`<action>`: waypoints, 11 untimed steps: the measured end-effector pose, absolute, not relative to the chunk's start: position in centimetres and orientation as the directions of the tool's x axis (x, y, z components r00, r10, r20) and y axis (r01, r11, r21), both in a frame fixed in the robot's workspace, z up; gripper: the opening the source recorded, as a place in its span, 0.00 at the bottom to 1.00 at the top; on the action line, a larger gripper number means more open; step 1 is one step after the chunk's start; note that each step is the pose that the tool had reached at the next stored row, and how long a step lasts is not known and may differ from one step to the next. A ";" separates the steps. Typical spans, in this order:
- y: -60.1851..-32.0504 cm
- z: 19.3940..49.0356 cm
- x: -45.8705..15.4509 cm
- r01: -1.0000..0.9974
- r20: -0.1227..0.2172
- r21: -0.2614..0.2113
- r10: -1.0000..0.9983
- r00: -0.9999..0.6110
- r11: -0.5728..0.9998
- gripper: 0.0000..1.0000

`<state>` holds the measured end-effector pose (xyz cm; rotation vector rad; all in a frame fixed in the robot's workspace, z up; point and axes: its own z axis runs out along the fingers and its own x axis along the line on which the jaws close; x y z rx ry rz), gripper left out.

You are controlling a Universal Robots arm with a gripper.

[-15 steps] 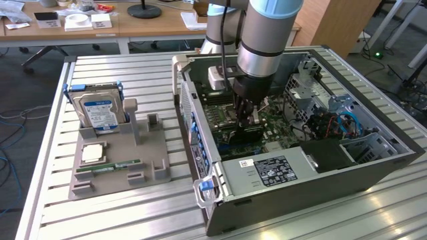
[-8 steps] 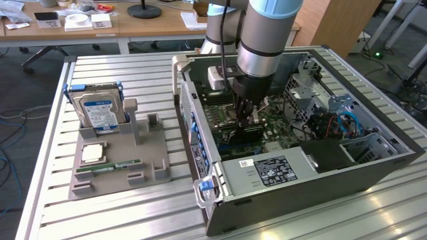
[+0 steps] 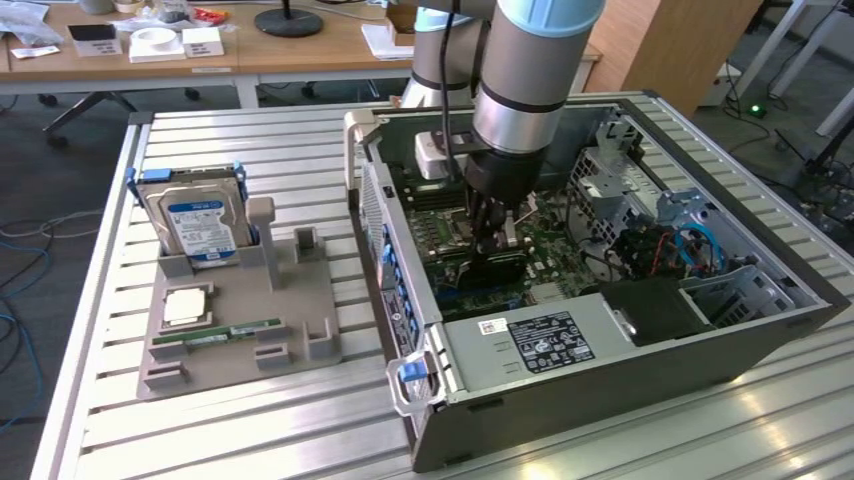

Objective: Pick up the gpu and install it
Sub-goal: 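Press down on the gpu until it lock into place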

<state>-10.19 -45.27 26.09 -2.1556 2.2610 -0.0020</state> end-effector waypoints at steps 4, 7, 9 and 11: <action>-45.3 26.1 -10.2 -0.999 -0.012 -0.013 -0.999 -0.048 0.048 0.11; -45.4 26.1 -10.2 -0.999 -0.012 -0.013 -0.999 -0.048 0.048 0.11; -45.4 26.1 -10.2 -0.999 -0.012 -0.013 -0.999 -0.048 0.048 0.11; -45.5 26.1 -10.2 -0.999 -0.012 -0.013 -0.999 -0.048 0.048 0.11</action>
